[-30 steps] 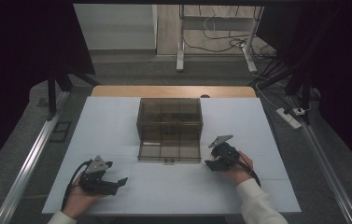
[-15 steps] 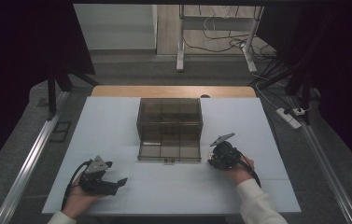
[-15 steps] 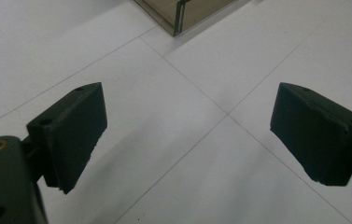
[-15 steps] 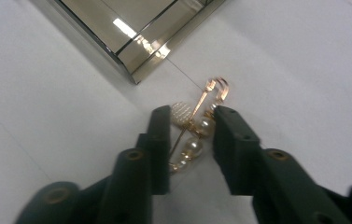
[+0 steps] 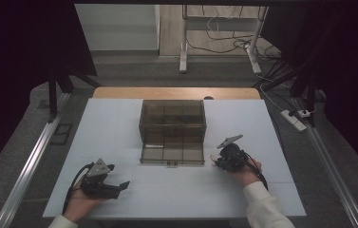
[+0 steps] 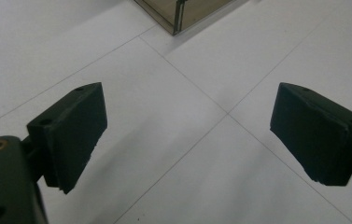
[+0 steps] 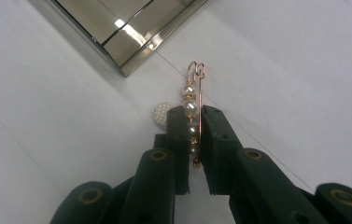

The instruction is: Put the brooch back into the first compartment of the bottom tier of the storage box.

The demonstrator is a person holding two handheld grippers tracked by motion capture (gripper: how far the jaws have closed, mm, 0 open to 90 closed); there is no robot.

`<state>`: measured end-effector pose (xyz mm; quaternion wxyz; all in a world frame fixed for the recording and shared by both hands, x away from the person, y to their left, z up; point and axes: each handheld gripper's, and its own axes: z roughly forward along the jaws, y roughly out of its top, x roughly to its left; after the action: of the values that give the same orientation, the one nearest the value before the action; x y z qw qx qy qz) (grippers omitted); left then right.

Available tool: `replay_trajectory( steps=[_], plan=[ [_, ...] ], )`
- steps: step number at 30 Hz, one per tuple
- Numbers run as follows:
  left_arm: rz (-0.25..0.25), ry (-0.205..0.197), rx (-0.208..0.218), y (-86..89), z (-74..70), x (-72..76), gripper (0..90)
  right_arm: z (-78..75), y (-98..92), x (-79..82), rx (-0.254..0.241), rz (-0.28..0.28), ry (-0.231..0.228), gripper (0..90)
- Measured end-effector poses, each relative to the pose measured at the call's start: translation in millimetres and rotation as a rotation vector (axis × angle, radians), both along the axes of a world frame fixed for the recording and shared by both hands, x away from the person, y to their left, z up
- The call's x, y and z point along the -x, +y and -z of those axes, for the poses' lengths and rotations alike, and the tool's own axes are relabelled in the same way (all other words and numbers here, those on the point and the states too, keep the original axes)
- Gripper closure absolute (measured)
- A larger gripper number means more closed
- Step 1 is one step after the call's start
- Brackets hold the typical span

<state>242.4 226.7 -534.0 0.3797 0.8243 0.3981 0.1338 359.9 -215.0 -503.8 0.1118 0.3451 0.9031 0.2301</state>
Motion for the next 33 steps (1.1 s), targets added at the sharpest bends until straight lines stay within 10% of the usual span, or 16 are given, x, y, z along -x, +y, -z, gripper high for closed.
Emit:
replay_trajectory(
  steps=[33],
  plan=[
    [-0.004, -0.008, -0.002, 0.3, -0.3, 0.5, 10.9, -33.9, -6.9, 8.6, -0.192, -0.020, -0.150, 81.7]
  ],
)
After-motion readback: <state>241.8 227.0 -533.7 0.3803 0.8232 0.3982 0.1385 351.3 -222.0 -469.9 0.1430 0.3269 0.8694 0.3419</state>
